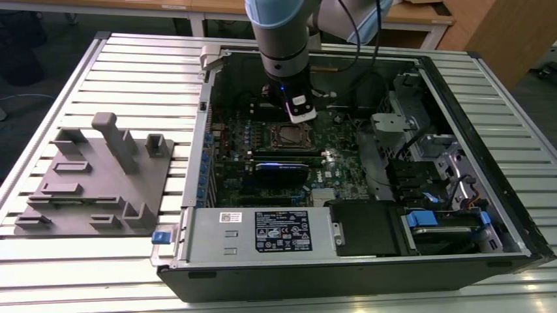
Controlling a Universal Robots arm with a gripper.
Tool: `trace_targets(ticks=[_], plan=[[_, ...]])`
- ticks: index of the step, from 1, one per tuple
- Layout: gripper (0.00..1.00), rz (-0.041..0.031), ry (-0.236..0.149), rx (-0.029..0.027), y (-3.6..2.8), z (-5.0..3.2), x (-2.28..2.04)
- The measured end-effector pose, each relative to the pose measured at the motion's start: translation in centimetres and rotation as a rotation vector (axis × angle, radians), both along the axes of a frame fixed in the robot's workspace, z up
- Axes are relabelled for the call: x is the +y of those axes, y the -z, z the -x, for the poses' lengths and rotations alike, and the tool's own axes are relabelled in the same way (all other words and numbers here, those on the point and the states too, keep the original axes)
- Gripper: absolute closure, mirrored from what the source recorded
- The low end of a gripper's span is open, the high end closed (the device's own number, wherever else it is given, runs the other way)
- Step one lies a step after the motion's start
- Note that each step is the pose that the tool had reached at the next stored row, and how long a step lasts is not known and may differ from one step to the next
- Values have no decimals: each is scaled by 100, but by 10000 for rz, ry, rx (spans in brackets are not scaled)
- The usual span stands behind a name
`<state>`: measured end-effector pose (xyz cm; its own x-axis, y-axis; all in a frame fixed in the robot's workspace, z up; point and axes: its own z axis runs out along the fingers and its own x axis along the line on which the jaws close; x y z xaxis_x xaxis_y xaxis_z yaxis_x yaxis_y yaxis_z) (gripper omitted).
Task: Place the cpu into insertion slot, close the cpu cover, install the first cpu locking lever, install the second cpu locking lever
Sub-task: 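Install the first cpu locking lever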
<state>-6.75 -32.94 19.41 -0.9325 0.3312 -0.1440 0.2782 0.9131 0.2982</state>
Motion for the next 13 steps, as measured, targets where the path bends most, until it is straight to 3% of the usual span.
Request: trace_targets(ticks=[13], plan=[[89,-2,-3,-25,13,1,-3]])
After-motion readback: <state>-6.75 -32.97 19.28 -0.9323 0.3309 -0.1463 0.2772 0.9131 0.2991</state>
